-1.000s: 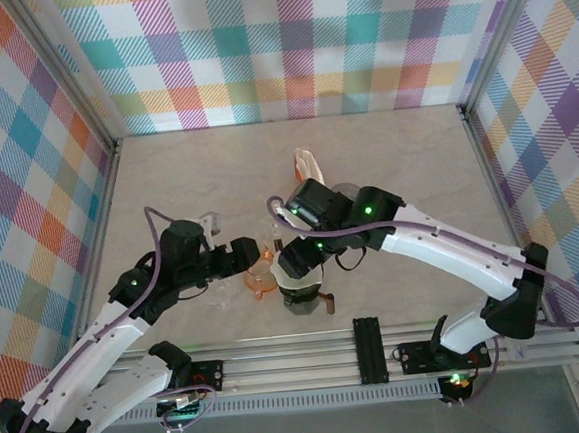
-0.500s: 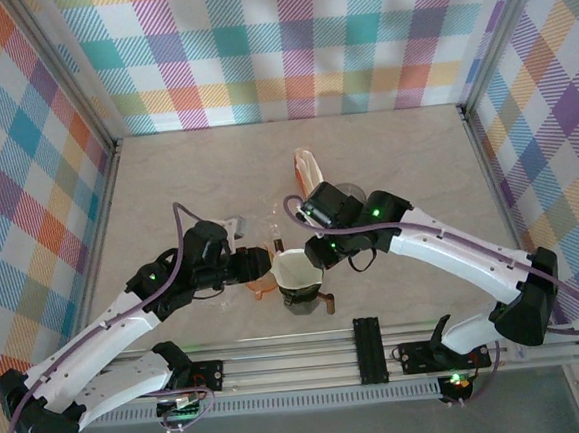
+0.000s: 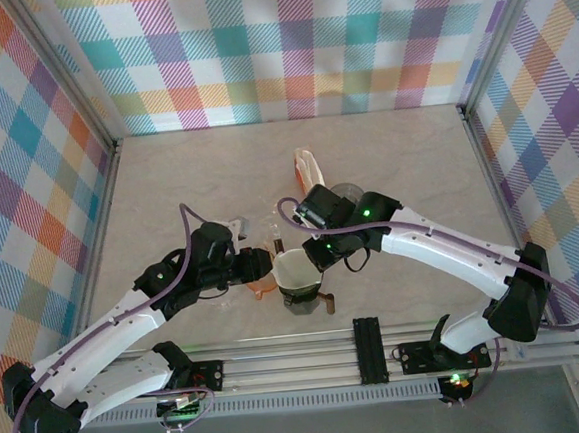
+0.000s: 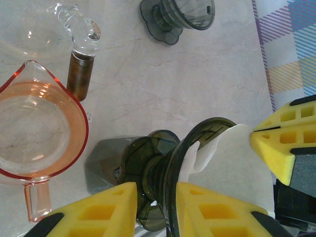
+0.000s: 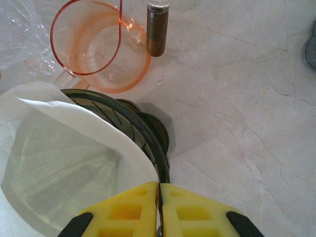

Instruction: Place the coffee filter in the dripper

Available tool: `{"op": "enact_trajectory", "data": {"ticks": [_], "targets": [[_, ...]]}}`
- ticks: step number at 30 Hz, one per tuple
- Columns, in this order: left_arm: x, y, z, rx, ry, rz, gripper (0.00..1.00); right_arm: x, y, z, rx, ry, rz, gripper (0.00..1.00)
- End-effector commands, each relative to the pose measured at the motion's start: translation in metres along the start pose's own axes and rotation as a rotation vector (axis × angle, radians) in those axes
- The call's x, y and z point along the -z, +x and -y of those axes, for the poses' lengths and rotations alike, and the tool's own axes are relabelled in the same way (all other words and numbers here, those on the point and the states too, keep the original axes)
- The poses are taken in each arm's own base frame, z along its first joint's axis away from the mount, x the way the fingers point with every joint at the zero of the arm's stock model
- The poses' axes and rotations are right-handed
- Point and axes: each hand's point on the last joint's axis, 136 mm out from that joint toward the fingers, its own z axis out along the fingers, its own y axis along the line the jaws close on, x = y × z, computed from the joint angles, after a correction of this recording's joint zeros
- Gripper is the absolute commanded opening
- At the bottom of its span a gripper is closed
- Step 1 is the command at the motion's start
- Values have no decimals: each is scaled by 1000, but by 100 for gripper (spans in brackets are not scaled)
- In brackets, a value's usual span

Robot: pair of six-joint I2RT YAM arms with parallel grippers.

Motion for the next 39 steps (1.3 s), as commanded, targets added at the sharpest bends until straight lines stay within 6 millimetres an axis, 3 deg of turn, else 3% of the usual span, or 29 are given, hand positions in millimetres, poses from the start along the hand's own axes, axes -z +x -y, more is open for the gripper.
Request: {"op": "enact_trajectory", "data": {"ticks": [1,3,5,6,8,12,18,31,35,39], "targets": [[-4,4,3,-11,17,-5,25,0,-3,-1,3,-4,3,16],[-5,4,3,-8,17,-8,24,0,-3,1,3,4,5,27],[-7,5,2,-7,14,-13,24,0,-4,2,3,12,15,58],[-7,5,2,-8,14,-13,24,0,-4,2,2,8,17,67],[-7,5,2,-9,13,-12,24,-2,-5,-4,4,-20,15,74],[-7,6,1,-7,10,-14,24,-14,-2,-12,12,-51,-30,78],[-11,8,-3,-2,-2,-22,24,-36,8,-10,10,-43,-86,79],[-14,9,-4,3,-6,-28,25,-64,20,-2,2,2,-141,79],[-12,8,-2,5,-1,-20,31,-70,24,1,-3,15,-147,79],[-9,5,1,3,15,-3,47,-74,25,1,-6,15,-153,79]]}}
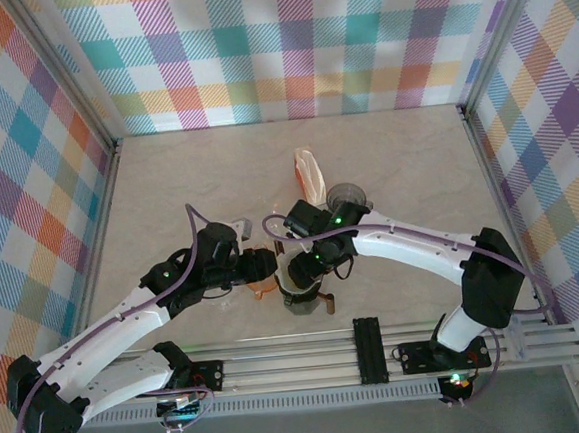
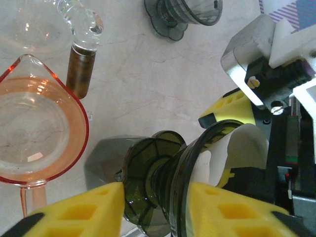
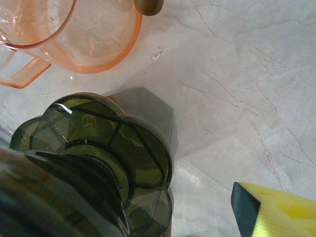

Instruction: Place the coffee filter in the dripper

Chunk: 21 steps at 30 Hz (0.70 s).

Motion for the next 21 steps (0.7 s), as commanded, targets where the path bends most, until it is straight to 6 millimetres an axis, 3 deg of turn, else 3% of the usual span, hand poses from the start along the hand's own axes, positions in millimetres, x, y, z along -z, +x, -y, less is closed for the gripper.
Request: {"op": "enact_trajectory", "data": {"ticks": [1,5,11,17,21], "targets": [[3,1,5,-9,28,17,51,-7,0,1,-7,8,-3,79],[4,1,8,-15,48,23,65,-8,0,2,-11,15,-1,79],[5,2,14,-34,76,13,76,-9,0,3,-17,20,-5,79],[3,8,11,-49,58,-19,54,-7,-2,3,-22,22,5,79],[0,14,3,-49,25,-44,46,-6,-3,3,-28,18,11,79]]}}
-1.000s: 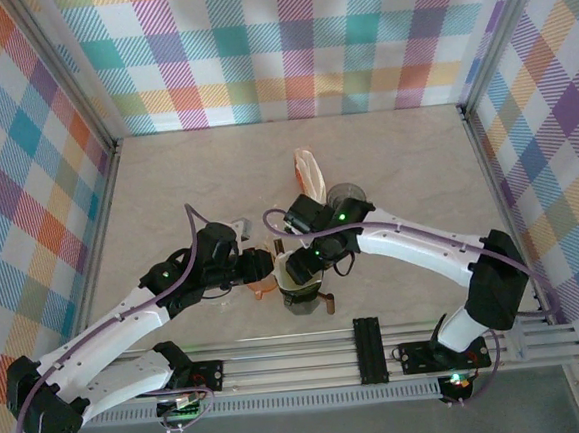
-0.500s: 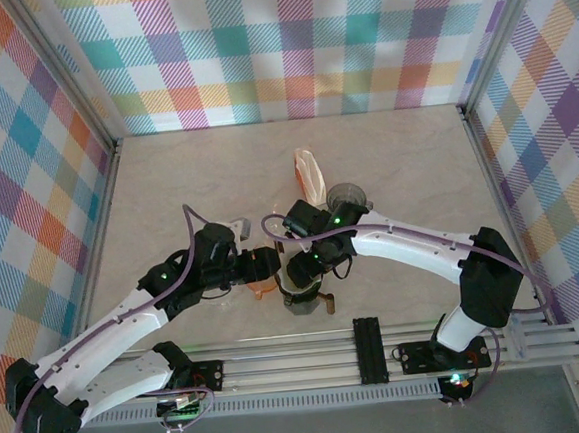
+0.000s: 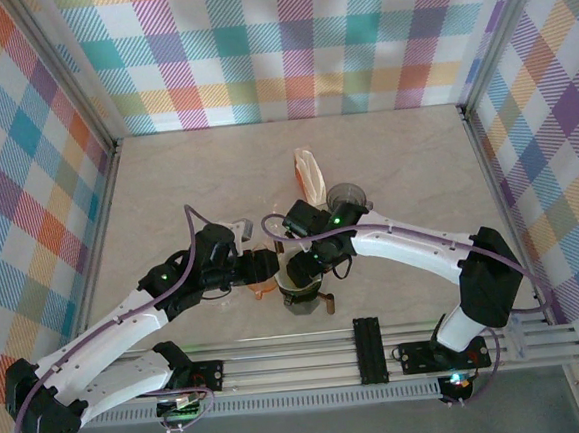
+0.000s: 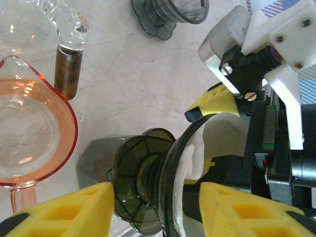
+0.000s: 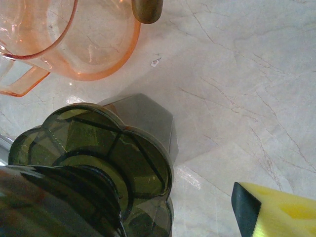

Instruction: Place the coffee filter in the dripper

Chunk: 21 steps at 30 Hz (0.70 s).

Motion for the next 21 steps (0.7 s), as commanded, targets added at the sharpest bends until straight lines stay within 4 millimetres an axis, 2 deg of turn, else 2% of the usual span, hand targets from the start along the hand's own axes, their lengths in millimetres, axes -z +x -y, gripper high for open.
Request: {"op": "enact_trajectory", "data": {"ticks": [1,6,12,21], "targets": [[-3,13,-3,-26,-17,-48,43,-3,-1,1,-18,7,5,79],[-3,14,-4,-35,-25,-59,34,6,-6,-2,-18,-3,23,80],[-4,13,-2,-37,-28,-59,32,22,-10,-7,-19,-32,59,80],[-4,11,-2,-32,-28,-50,33,-2,5,1,-40,-3,11,81]]}}
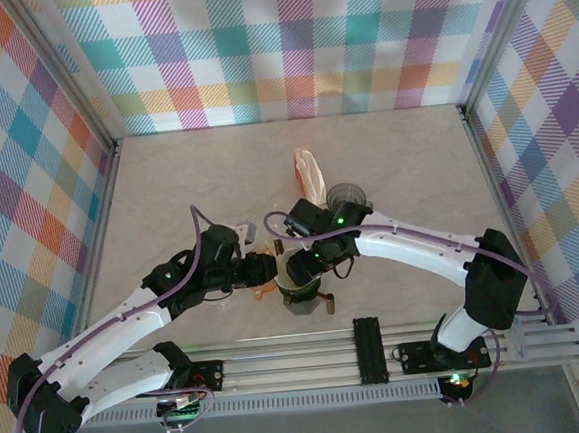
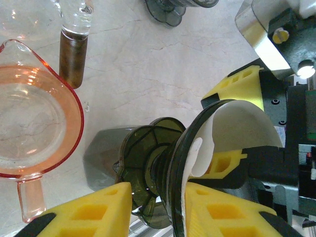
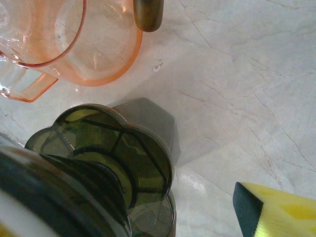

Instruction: Place the coffee filter in the dripper

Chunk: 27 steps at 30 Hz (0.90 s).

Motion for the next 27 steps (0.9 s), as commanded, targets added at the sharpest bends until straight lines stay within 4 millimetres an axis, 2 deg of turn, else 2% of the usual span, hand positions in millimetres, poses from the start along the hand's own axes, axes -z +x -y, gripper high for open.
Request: {"op": "enact_trajectory", "data": {"ticks": [1,7,12,18,27], "targets": [[1,2,4,-19,0,-10,34,-9,8,4,-20,13,-20,81],[1,2,5,-19,4,-7,34,-15,14,9,-34,32,-29,81],[1,2,5,-18,5,-8,34,-11,11,8,-37,29,-12,81],[1,2,6,-19,10,-5,34,7,-1,2,-31,-1,49,82],[0,2,7,-21,13,-2,33,48,-16,-3,-34,-38,170,83]]}}
